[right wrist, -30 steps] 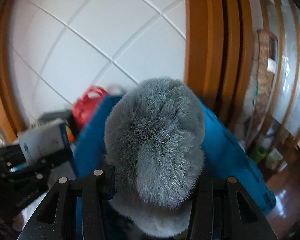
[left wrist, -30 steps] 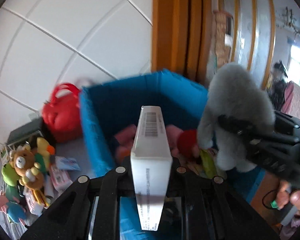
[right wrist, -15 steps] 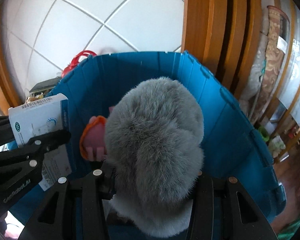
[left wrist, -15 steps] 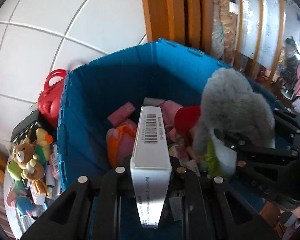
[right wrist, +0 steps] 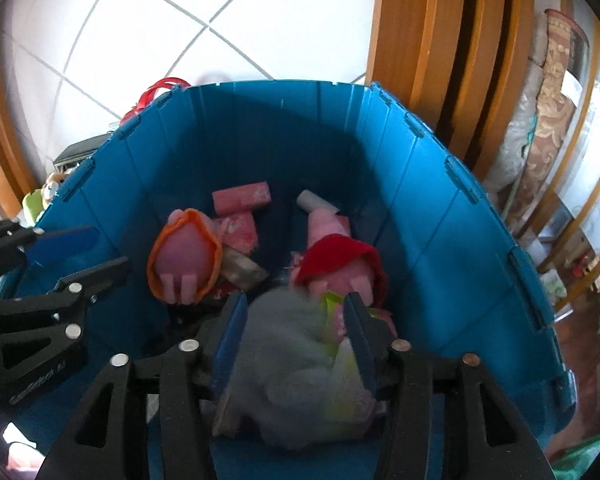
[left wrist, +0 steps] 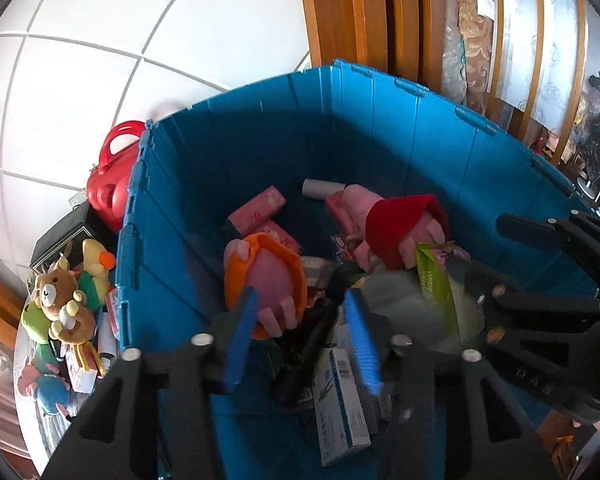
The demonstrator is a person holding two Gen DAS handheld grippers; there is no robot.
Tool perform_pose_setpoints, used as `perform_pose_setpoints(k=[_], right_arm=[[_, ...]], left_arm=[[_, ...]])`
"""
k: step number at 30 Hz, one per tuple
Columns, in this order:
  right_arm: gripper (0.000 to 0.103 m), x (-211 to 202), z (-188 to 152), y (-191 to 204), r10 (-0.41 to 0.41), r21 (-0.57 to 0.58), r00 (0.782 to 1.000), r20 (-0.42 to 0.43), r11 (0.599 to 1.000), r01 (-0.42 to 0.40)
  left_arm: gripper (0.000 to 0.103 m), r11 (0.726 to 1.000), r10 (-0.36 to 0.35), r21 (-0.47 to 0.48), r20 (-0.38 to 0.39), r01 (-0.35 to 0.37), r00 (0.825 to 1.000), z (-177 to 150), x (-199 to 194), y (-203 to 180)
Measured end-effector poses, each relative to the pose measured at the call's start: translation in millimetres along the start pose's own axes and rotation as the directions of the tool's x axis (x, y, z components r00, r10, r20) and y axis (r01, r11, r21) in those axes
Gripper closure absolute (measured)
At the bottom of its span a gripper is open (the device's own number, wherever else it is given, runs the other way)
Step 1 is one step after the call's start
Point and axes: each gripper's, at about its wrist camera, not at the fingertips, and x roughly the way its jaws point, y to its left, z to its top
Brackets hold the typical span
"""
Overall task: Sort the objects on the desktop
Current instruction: 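Lower both grippers into the bin and open them to release box and plush, then move both grippers back from the bin toward the pile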
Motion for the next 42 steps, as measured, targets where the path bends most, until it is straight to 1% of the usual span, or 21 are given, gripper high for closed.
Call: perform_pose_setpoints(k=[1, 2, 3, 5, 6, 7, 8, 12, 18, 21, 25, 29, 30, 31, 33, 35, 38, 39, 40, 42], right_arm=[[0.029, -0.8, -0.3, 0.6, -0.004, -0.002, 1.000, 0.003, 1.000, 0.004], [0.026, -1.6, -1.0, 1.2, -0.006, -0.004, 1.000, 0.005, 1.000, 0.006], [0.024, -2.9, -1.6, 1.4, -0.005, -0.001, 1.000, 0.007, 1.000, 0.005], [0.014, -6.6, -2.1, 1.3, 0.003, 0.006, 1.000, 0.015, 1.000, -0.003], [0.011, -9.1, -2.4, 1.3, 0.003, 0.009, 1.000, 0.023, 1.000, -0.004], [0.005, -11.8, -2.5, 0.9, 0.005, 0.011, 1.000, 0.029, 1.000, -0.005], [0.002, -14.6, -2.6, 0.7, 0.007, 0.012, 0.999, 0.035, 1.000, -0.007], [0.000, -26.2, -4.0, -0.1, 0.003, 0.018, 0.999, 0.054, 1.000, -0.004], [0.000, -35.1, -7.7, -2.7, -0.015, 0.019, 0.999, 0.046, 1.000, 0.014], [0.000, -36.8, -10.3, -3.9, -0.023, 0.019, 0.999, 0.034, 1.000, 0.022], [0.000, -36.6, -14.6, -6.6, -0.033, 0.022, 0.999, 0.022, 0.999, 0.033], [0.000, -38.4, -18.4, -10.6, -0.035, 0.035, 0.999, 0.017, 0.999, 0.035], [0.000, -39.2, -19.1, -11.9, -0.033, 0.039, 0.999, 0.018, 0.999, 0.032], [0.000, -40.3, -20.0, -13.2, 0.022, -0.003, 0.999, 0.025, 1.000, -0.022], [0.000, -43.4, -20.5, -13.2, 0.030, 0.002, 0.999, 0.031, 1.000, -0.030], [0.000, -48.4, -20.8, -11.9, 0.041, 0.007, 0.998, 0.048, 0.999, -0.041], [0.000, -63.7, -20.5, -8.2, 0.088, 0.028, 0.990, 0.113, 0.995, -0.092], [0.000, -70.2, -19.9, -6.3, 0.107, 0.035, 0.984, 0.143, 0.993, -0.113], [0.000, -77.3, -19.1, -4.0, 0.119, 0.041, 0.977, 0.178, 0.991, -0.128], [0.000, -89.5, -17.7, 3.3, 0.126, 0.053, 0.963, 0.239, 0.988, -0.143]], left_arm=[[0.055, 1.000, -0.002, -0.003, 0.006, 0.002, 1.000, -0.6, -1.7, 1.0], [0.055, 1.000, -0.004, -0.005, 0.009, 0.004, 1.000, -1.7, -2.7, 1.9], [0.055, 1.000, -0.005, -0.007, 0.010, 0.005, 1.000, -2.3, -3.6, 2.8], [0.055, 1.000, -0.001, -0.011, 0.017, 0.002, 1.000, -4.2, -6.5, 5.1], [0.055, 1.000, 0.000, -0.013, 0.023, 0.000, 1.000, -4.6, -8.5, 6.1], [0.055, 1.000, -0.003, -0.015, 0.031, 0.004, 1.000, -5.5, -11.5, 7.6], [0.055, 1.000, -0.007, -0.017, 0.038, 0.007, 0.999, -5.9, -13.7, 8.5], [0.055, 1.000, -0.014, -0.022, 0.064, 0.016, 0.998, -7.8, -23.6, 11.3], [0.055, 1.000, -0.026, -0.015, 0.078, 0.027, 0.997, -11.5, -33.4, 10.8], [0.055, 0.999, -0.045, -0.017, 0.084, 0.046, 0.995, -13.9, -37.7, 10.1], [0.055, 0.995, -0.093, -0.015, 0.102, 0.095, 0.990, -17.3, -44.4, 10.1], [0.055, 0.995, -0.097, -0.006, 0.125, 0.099, 0.987, -19.8, -50.9, 7.6], [0.055, 0.995, -0.098, -0.005, 0.129, 0.099, 0.987, -20.4, -52.5, 7.5], [0.055, 0.995, -0.097, -0.006, 0.134, 0.099, 0.986, -21.6, -54.9, 8.4], [0.055, 0.995, -0.094, -0.012, 0.149, 0.097, 0.984, -23.8, -60.0, 11.3], [0.055, 0.996, -0.085, -0.021, 0.184, 0.090, 0.979, -27.2, -69.7, 17.1], [0.055, 0.996, -0.059, -0.043, 0.251, 0.072, 0.966, -33.6, -86.2, 28.9], [0.055, 0.996, -0.047, -0.062, 0.277, 0.067, 0.960, -36.6, -92.2, 35.2], [0.055, 0.993, -0.034, -0.100, 0.309, 0.068, 0.951, -41.7, -99.8, 45.3], [0.055, 0.988, -0.029, -0.135, 0.348, 0.081, 0.937, -50.1, -109.6, 60.2]])
